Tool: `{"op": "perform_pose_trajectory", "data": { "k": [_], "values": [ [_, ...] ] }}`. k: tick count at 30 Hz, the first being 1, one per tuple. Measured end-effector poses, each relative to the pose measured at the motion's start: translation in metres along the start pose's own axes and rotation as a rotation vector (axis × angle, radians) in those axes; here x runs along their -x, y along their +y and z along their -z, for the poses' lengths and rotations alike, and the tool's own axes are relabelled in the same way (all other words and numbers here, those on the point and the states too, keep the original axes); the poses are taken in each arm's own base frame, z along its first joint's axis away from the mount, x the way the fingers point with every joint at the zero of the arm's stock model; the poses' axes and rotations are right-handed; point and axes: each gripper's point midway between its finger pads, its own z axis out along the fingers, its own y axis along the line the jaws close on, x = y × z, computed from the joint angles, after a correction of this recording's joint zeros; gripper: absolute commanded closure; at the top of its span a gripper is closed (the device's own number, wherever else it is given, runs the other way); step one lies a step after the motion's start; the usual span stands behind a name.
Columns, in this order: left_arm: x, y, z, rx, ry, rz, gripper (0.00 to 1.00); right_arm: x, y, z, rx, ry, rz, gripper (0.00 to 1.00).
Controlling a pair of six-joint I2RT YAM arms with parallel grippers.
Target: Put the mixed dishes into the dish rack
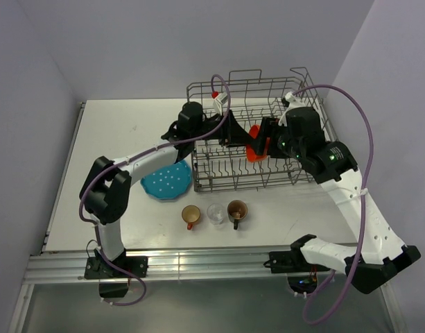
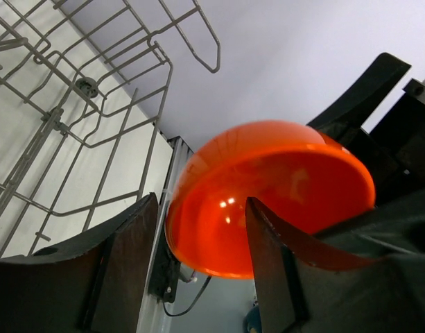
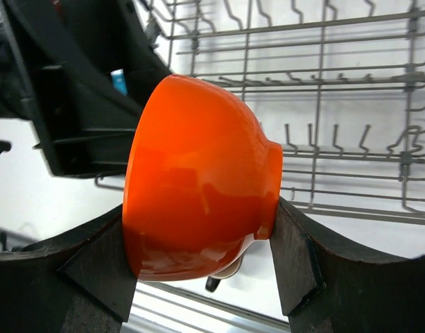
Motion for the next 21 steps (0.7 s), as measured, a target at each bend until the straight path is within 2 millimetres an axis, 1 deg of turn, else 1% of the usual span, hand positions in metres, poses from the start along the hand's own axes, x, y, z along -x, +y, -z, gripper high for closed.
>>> {"op": "perform_pose_trajectory", "data": {
  "k": [8,12,15,17,21],
  "values": [
    [0.004,0.003,0.003,-0.004,0.001,0.0,0.36,0.009,-0.022,-0.007,-0.101,-0.029,-0.015,1.0],
    [0.008,0.009,0.006,0.021,-0.002,-0.002,0.36,0.01,-0.037,-0.019,-0.175,-0.02,-0.006,1.0],
    [0.014,0.02,0.009,0.076,-0.011,-0.008,0.37,0.011,-0.052,-0.03,-0.26,-0.004,0.014,1.0],
    [0.018,0.029,0.01,0.131,-0.02,-0.014,0.37,0.015,-0.062,-0.036,-0.321,0.007,0.029,1.0],
    [0.02,0.052,0.017,0.244,-0.031,-0.025,0.39,0.039,-0.074,-0.048,-0.431,0.0,0.06,1.0]
  ]
}}
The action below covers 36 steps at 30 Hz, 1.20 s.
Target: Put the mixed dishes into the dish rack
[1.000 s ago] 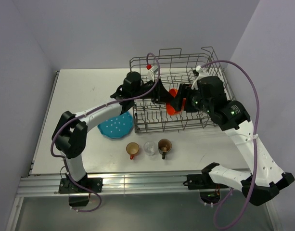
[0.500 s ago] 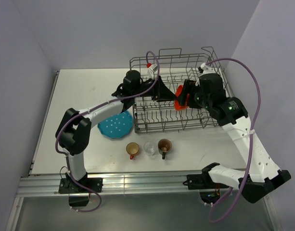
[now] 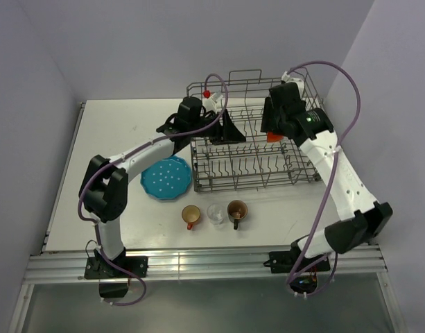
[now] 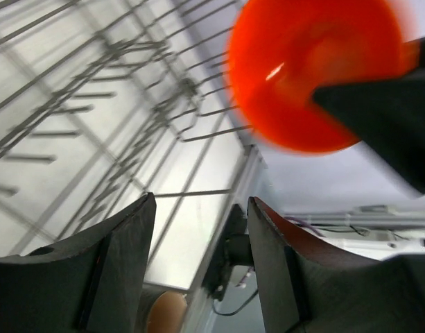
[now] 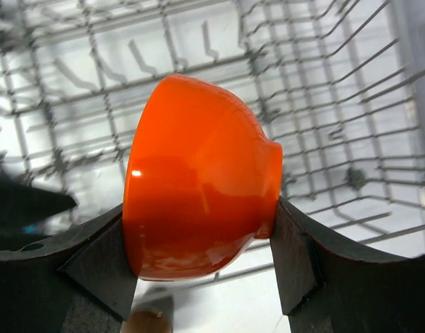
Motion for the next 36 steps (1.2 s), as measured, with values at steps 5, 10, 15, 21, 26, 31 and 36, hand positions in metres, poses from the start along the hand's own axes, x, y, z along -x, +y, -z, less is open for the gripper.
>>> {"op": "perform_pose_trajectory", "data": {
  "k": [5,10,15,21,26,31,36],
  "values": [
    [-0.01,0.034,0.009,0.144,0.013,0.018,0.4,0.032,-0.008,-0.015,-0.126,-0.029,0.04,1.0],
    [-0.02,0.043,0.035,0.242,0.012,0.01,0.4,0.051,-0.025,-0.034,-0.273,-0.037,0.085,1.0],
    [-0.018,0.021,0.069,0.268,-0.034,-0.049,0.39,0.049,-0.042,-0.066,-0.429,0.007,0.157,1.0],
    [-0.015,-0.013,0.107,0.247,-0.104,-0.139,0.39,0.031,-0.051,-0.112,-0.561,0.088,0.275,1.0],
    [-0.031,-0.018,0.127,0.231,-0.112,-0.145,0.38,0.024,-0.06,-0.136,-0.633,0.124,0.344,1.0],
    [-0.047,-0.021,0.134,0.201,-0.09,-0.145,0.38,0.026,-0.078,-0.144,-0.682,0.137,0.354,1.0],
    [-0.049,-0.033,0.14,0.164,-0.096,-0.166,0.38,0.034,-0.09,-0.155,-0.726,0.135,0.34,1.0]
  ]
}}
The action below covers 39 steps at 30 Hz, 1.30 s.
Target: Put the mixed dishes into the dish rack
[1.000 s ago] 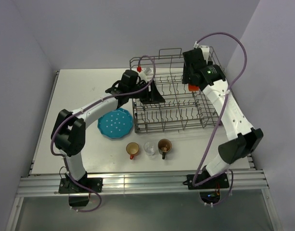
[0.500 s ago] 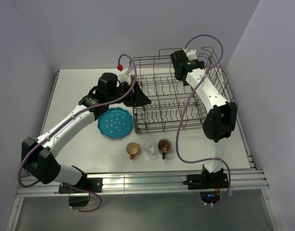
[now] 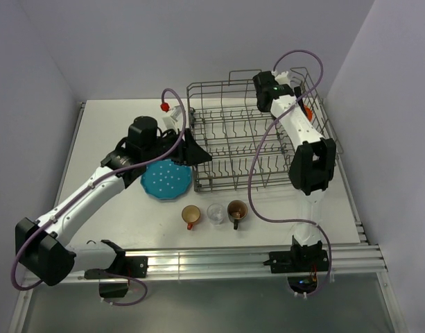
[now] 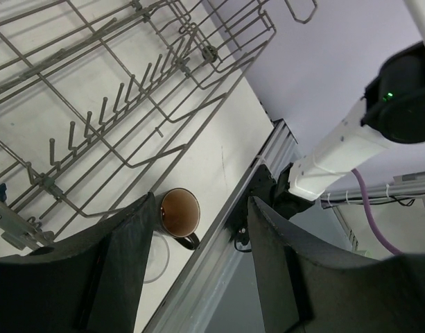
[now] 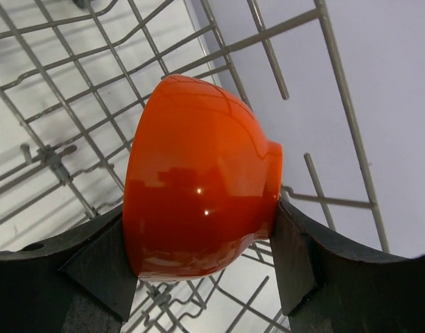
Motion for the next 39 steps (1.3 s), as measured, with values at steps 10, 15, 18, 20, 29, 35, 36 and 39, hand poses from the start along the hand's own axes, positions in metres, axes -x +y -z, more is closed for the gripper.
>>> {"op": "perform_pose_trajectory", "data": {
  "k": [10,15,18,20,29,35,36,39],
  "values": [
    [-0.011,-0.002,0.01,-0.015,0.003,-0.011,0.38,-0.018,0.037,-0.034,-0.023,0.073,0.09,1.0],
    [-0.016,0.0,0.009,-0.02,0.016,-0.006,0.38,-0.023,0.044,-0.041,-0.027,0.091,0.109,1.0],
    [-0.017,0.0,0.009,-0.02,0.018,-0.006,0.38,-0.021,0.045,-0.043,-0.029,0.092,0.101,0.96],
    [-0.017,0.0,0.009,-0.021,0.02,-0.006,0.38,-0.021,0.044,-0.045,-0.031,0.095,0.091,0.88],
    [-0.02,0.002,0.009,-0.018,0.026,-0.003,0.38,-0.033,0.046,-0.059,-0.048,0.14,0.11,0.56],
    [-0.018,-0.002,0.013,-0.026,0.014,-0.013,0.37,-0.034,0.045,-0.06,-0.058,0.146,0.107,0.12],
    [-0.018,-0.003,0.013,-0.027,0.013,-0.014,0.38,-0.033,0.045,-0.06,-0.061,0.145,0.103,0.11],
    [-0.018,-0.003,0.013,-0.026,0.014,-0.013,0.38,-0.033,0.043,-0.06,-0.069,0.144,0.104,0.08]
  ]
}}
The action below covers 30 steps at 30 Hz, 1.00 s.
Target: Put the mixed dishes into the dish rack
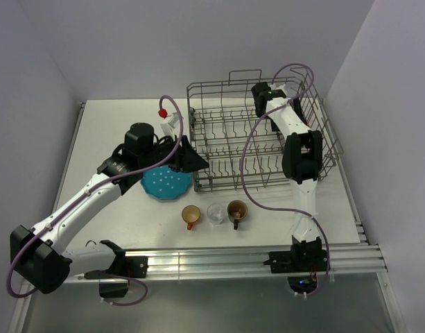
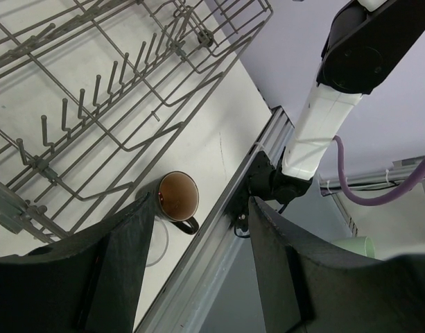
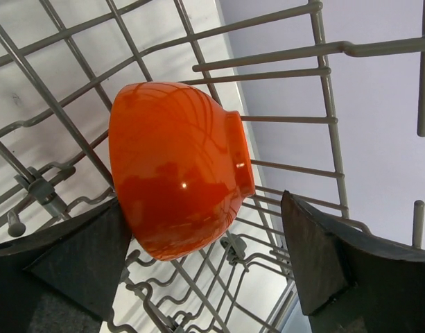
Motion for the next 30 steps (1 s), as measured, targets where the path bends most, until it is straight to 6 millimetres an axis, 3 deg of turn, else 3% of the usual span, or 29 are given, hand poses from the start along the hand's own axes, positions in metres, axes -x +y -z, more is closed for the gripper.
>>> {"op": "perform_pose_trajectory", "data": {
  "k": [1,8,13,19,25,30],
  "values": [
    [0.0,0.0,0.0,0.001,0.001,-0.001,0.38,0.0,0.0,0.0,0.0,0.0,0.0,0.01],
    [-0.003,0.004,0.001,0.017,0.009,0.004,0.37,0.001,0.002,0.006,-0.006,-0.01,0.0,0.0],
    [-0.005,0.013,0.002,0.067,0.01,0.012,0.38,0.003,0.011,0.025,0.006,-0.043,0.013,0.0],
    [-0.01,0.023,0.011,0.146,0.007,0.025,0.38,0.012,0.011,0.076,0.07,-0.125,-0.024,0.0],
    [-0.021,0.026,0.016,0.208,0.025,0.037,0.41,0.017,-0.026,0.137,0.193,-0.21,-0.16,0.0],
    [-0.061,0.005,0.001,0.222,0.119,0.018,0.44,-0.014,-0.046,0.183,0.313,-0.247,-0.234,0.0]
  ]
}}
